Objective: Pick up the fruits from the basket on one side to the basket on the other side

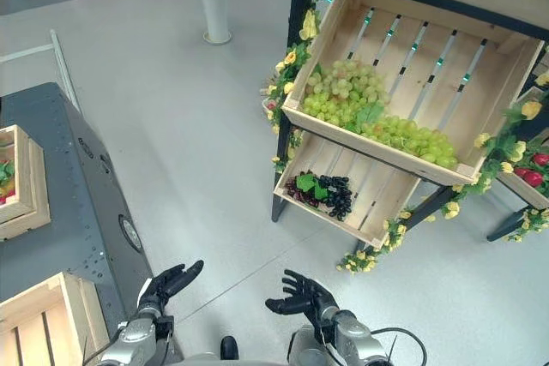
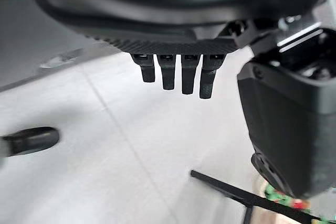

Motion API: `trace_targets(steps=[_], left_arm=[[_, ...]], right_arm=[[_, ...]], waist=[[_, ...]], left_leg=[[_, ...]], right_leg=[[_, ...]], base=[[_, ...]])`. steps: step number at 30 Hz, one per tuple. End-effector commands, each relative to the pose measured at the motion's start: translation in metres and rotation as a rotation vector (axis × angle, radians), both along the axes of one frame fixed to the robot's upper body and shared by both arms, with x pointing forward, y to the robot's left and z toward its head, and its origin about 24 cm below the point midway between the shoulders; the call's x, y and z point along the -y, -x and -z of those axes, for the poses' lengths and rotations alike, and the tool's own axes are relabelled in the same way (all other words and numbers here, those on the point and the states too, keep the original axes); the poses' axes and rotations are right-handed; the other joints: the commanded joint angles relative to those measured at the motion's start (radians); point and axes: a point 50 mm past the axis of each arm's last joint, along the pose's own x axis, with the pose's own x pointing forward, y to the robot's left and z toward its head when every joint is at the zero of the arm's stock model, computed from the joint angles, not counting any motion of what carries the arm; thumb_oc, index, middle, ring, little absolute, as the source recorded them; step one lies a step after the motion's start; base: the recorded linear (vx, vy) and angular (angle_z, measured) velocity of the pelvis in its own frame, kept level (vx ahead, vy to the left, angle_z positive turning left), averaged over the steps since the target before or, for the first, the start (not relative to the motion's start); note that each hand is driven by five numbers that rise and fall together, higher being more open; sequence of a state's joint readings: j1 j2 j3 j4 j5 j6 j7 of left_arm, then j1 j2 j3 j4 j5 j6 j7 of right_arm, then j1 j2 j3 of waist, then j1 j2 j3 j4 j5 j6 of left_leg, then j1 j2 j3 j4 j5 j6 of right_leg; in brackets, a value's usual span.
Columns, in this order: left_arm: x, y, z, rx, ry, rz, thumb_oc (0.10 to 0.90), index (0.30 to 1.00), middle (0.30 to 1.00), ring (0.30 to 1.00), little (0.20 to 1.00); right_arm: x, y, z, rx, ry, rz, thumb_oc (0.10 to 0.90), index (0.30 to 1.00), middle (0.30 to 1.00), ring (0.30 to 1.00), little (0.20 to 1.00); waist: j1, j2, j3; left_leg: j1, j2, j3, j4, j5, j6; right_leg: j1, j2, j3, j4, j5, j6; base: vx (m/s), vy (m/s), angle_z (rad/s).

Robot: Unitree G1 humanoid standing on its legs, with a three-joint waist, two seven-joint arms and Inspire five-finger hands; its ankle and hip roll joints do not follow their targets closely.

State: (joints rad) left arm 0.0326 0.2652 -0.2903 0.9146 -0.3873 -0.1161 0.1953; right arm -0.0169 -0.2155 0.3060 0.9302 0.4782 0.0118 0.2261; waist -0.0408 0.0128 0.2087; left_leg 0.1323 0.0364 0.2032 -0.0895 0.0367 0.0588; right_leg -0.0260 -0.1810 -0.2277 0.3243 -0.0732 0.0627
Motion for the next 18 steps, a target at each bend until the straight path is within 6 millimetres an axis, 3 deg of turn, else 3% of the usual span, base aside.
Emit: trace_targets(steps=[1, 2, 5, 8, 13, 18], left_arm=[[0.02, -0.021, -0.002, 0.063, 0.02, 0.043, 0.8, 0.9, 0.9, 0.9, 0.9], [0.019, -0.013, 0.005, 0.01, 0.023, 0.018, 0.8, 0.9, 0.9, 0.9, 0.9], [0.016, 0.013, 0.02, -0.138, 0.038, -0.042, 0.8, 0.9, 0.9, 0.9, 0.9], [0.017, 0.028, 0.026, -0.203, -0.022, 0.024, 0.8, 0.9, 0.9, 0.9, 0.9], [0.022, 0.026, 0.025, -0.174, -0.059, 0.108, 0.8, 0.9, 0.9, 0.9, 0.9], [0.021, 0.019, 0.022, -0.144, -0.08, 0.11, 0.8, 0.9, 0.9, 0.9, 0.9]], right_arm=[[0.003, 0.007, 0.011, -0.106, 0.085, -0.045, 0.8, 0.9, 0.9, 0.9, 0.9], [0.006, 0.013, 0.015, -0.167, 0.08, -0.03, 0.8, 0.9, 0.9, 0.9, 0.9], [0.008, 0.017, 0.018, -0.212, 0.1, -0.028, 0.8, 0.9, 0.9, 0.9, 0.9], [0.005, 0.022, 0.02, -0.231, 0.046, 0.074, 0.8, 0.9, 0.9, 0.9, 0.9], [0.004, 0.034, 0.025, -0.242, 0.062, 0.073, 0.8, 0.9, 0.9, 0.9, 0.9], [0.004, 0.029, 0.023, -0.213, 0.08, 0.056, 0.8, 0.9, 0.9, 0.9, 0.9]], waist=[[0.026, -0.007, -0.06], [0.033, -0.013, -0.07], [0.036, -0.027, -0.092], [0.036, -0.038, -0.11], [0.025, -0.034, -0.128], [0.03, -0.029, -0.127]], left_leg=[[0.032, -0.054, -0.014, 0.021, -0.147, -0.018], [0.036, -0.042, 0.009, 0.014, -0.143, -0.027], [0.047, -0.032, -0.007, 0.02, -0.145, -0.024], [0.055, -0.032, -0.012, 0.015, -0.143, -0.03], [0.062, -0.032, -0.022, 0.004, -0.14, -0.027], [0.053, -0.031, -0.032, 0.007, -0.135, -0.03]], right_leg=[[0.149, 0.063, 0.002, -0.386, 0.072, 0.037], [0.155, 0.068, 0.004, -0.394, 0.073, 0.036], [0.162, 0.102, 0.049, -0.361, 0.039, 0.009], [0.186, 0.112, 0.047, -0.392, 0.04, -0.002], [0.195, 0.128, 0.065, -0.398, 0.034, -0.009], [0.194, 0.13, 0.053, -0.394, 0.027, -0.012]], base=[[-0.12, -0.269, -0.76], [-0.1, -0.283, -0.84], [0.0, -0.227, -0.43], [0.02, -0.154, 0.06], [0.02, -0.057, -0.01], [-0.01, -0.008, 0.07]])
